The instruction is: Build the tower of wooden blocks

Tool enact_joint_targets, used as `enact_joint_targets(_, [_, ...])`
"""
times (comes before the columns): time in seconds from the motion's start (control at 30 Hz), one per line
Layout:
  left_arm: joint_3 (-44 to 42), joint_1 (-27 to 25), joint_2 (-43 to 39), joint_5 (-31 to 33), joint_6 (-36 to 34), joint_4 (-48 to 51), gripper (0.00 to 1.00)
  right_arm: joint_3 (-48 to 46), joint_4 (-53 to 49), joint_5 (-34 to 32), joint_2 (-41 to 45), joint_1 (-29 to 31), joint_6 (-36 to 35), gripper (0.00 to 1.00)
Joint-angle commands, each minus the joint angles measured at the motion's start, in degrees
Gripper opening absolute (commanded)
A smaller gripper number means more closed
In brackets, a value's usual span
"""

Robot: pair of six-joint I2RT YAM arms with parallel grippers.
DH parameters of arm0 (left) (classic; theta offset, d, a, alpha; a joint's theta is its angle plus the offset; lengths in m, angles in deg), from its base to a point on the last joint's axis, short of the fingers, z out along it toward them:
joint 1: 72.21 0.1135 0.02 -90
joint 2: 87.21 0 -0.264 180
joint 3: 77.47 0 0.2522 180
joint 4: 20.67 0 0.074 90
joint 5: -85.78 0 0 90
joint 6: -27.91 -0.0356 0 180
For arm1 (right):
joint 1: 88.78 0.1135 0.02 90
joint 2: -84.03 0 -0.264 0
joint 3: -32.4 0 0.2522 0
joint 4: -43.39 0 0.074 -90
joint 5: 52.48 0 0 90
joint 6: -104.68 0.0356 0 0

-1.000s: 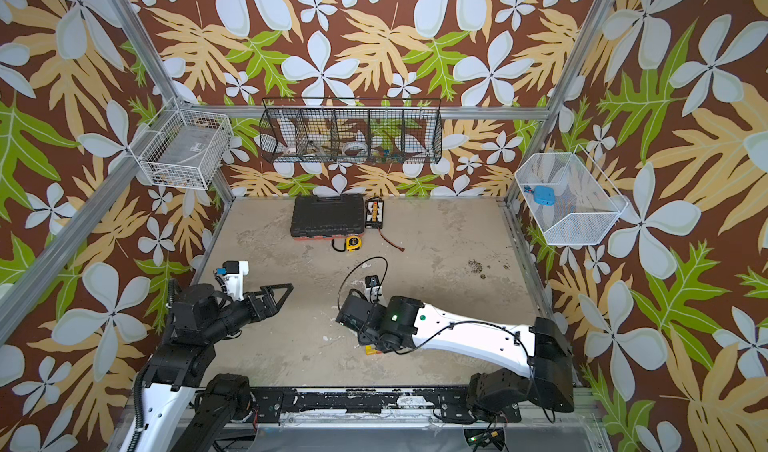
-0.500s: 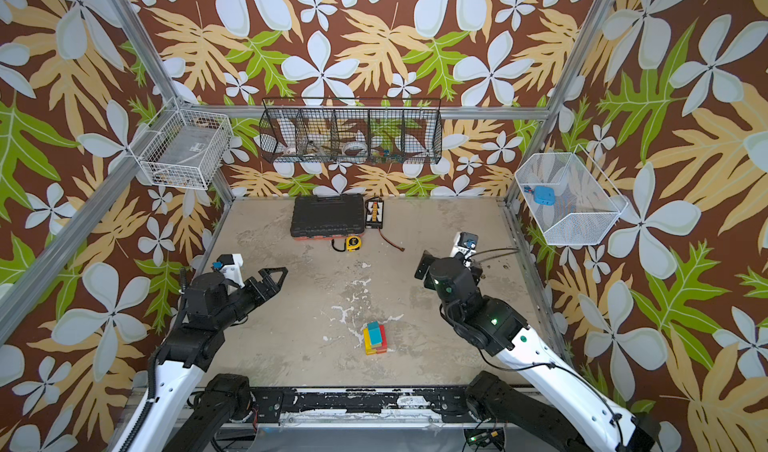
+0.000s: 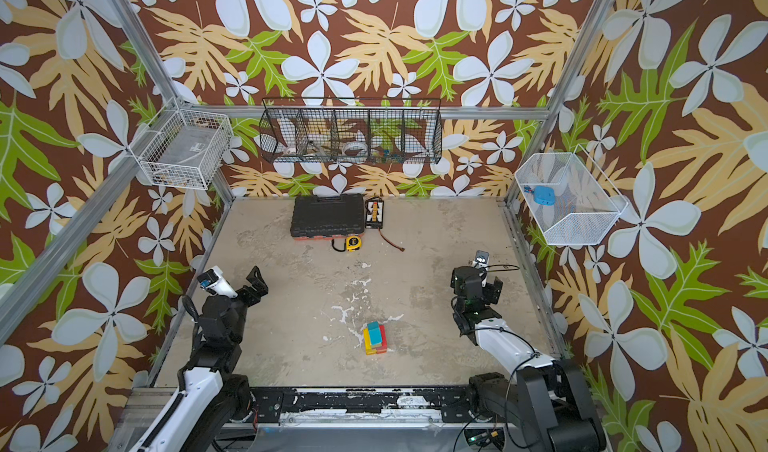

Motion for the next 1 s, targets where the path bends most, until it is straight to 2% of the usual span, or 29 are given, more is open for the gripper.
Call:
enact_joint_targets(0.0, [-5.1, 0.0, 2.7, 2.0, -6.5, -19.3, 1.00, -7.2, 23.2, 2.7, -1.4, -0.5, -5.4, 0.97])
enact_joint_targets(0.07, [-8.8, 0.0, 6.9, 3.7, -6.8, -28.7, 1.00, -10.4, 33.2, 1.3, -4.9, -0.9, -7.7, 0.96])
enact_joint_targets(0.1, [-10.0, 0.0, 10.0, 4.5, -7.3, -32.5, 1.00, -8.5, 29.8, 3.1, -5.5, -0.9, -7.5, 0.96])
enact_joint_targets(0.13, [-10.2, 0.0, 13.0, 4.9, -8.2, -35.6, 1.00, -8.3, 31.0, 4.7, -6.4, -1.0, -8.8, 0.94])
enact_joint_targets(0.2, [-9.5, -0.1, 22.0, 7.3, -11.5, -43.8, 1.00, -7.5, 32.6, 4.2, -8.3, -0.9, -10.9, 0.93])
enact_joint_targets(0.23, [-8.0, 0.0, 24.2, 6.8, -12.4, -44.0, 1.00, -7.5, 34.3, 3.4, -9.2, -1.0, -11.6, 0.93])
enact_joint_targets(0.3, [-5.4, 0.0, 27.4, 3.4, -13.8, -42.6, 1.00, -10.7, 45.0, 6.4, -13.3, -3.4, -11.1, 0.97])
enact_joint_targets(0.33, [-5.2, -0.1, 28.6, 2.1, -14.0, -43.7, 1.00, -11.1, 47.2, 8.9, -14.4, -5.4, -10.5, 0.96])
enact_joint_targets(0.37, [-5.4, -0.1, 30.0, 0.8, -13.6, -45.8, 1.00, -9.5, 42.5, 9.9, -13.5, -5.9, -9.4, 0.96])
enact_joint_targets(0.4, [-6.3, 0.0, 32.4, -0.2, -12.7, -49.0, 1.00, -8.6, 39.0, 11.0, -12.9, -6.3, -8.8, 0.96])
enact_joint_targets(0.43, [-7.1, 0.0, 36.3, -0.6, -12.7, -54.9, 1.00, -9.4, 42.6, 11.5, -13.9, -6.3, -10.0, 0.97])
enact_joint_targets(0.47, [-7.7, 0.0, 41.5, -2.6, -13.2, -61.4, 1.00, -9.0, 41.1, 13.5, -13.9, -6.3, -10.4, 0.97])
enact_joint_targets(0.5, [-7.6, 0.0, 46.4, -5.9, -15.3, -66.9, 1.00, -8.7, 41.7, 15.1, -15.1, -6.3, -11.2, 0.96])
enact_joint_targets(0.53, [-7.3, 0.0, 47.6, -9.1, -16.5, -69.0, 1.00, -9.5, 45.8, 16.2, -17.2, -6.0, -12.7, 0.96])
enact_joint_targets(0.57, [-6.4, -0.1, 45.1, -12.4, -17.6, -64.3, 1.00, -10.4, 48.0, 17.0, -17.9, -5.9, -13.0, 1.00])
enact_joint_targets(0.6, [-4.8, 0.0, 43.3, -13.2, -18.0, -57.0, 1.00, -10.1, 45.9, 17.3, -17.1, -5.9, -12.5, 1.00])
enact_joint_targets(0.67, [-1.8, 0.0, 46.2, -9.6, -16.8, -56.1, 1.00, -10.3, 47.0, 17.2, -17.5, -6.1, -12.7, 1.00])
enact_joint_targets(0.73, [0.7, -0.3, 44.8, -6.7, -15.4, -48.7, 1.00, -10.2, 46.7, 17.3, -17.3, -6.1, -12.7, 1.00])
enact_joint_targets(0.8, [0.3, -0.7, 46.4, -5.6, -15.8, -52.1, 1.00, -10.2, 46.4, 17.3, -17.2, -6.1, -12.6, 1.00])
enact_joint_targets(0.87, [0.7, -0.7, 45.6, -5.7, -15.6, -49.9, 1.00, -10.2, 46.2, 17.4, -17.2, -6.0, -12.6, 1.00])
enact_joint_targets(0.97, [0.0, -0.7, 45.7, -6.1, -15.9, -51.6, 1.00, -10.2, 46.4, 17.3, -17.3, -6.0, -12.6, 1.00])
